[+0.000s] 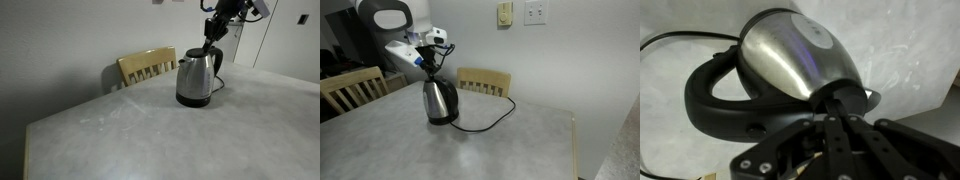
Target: Close the kettle
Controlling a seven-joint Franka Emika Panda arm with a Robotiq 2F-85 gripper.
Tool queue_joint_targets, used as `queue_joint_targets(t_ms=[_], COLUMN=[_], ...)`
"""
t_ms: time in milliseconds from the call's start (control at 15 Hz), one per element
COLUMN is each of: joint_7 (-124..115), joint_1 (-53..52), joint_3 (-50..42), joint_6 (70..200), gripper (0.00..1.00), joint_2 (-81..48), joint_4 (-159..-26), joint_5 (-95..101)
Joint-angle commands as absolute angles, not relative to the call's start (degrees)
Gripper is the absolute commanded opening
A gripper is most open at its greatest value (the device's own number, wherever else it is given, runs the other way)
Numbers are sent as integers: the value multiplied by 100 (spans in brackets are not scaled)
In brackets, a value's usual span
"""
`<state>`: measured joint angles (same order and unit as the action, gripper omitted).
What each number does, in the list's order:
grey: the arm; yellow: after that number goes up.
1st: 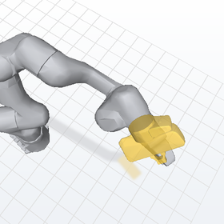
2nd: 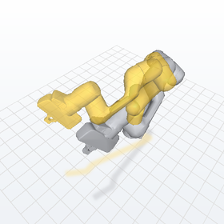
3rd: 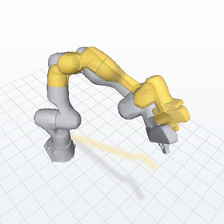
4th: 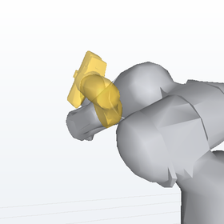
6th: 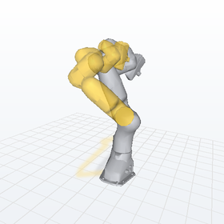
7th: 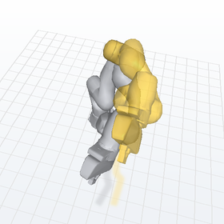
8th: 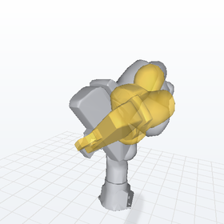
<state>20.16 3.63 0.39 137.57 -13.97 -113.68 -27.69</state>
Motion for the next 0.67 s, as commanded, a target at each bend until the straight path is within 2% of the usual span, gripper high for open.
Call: queue_joint_targets(t_ms=[0,400,600], joint_7=[2091,2046,1673], joint_1=[517,477,327], joint_3=[168,165,0], joint_6=[13318,13179,13335], gripper=[0,0,0], joint_2=[-1653,-1771,-1801], joint_4=[-11011,-10850,-10839], joint_5=[-2765,-2604,-1747])
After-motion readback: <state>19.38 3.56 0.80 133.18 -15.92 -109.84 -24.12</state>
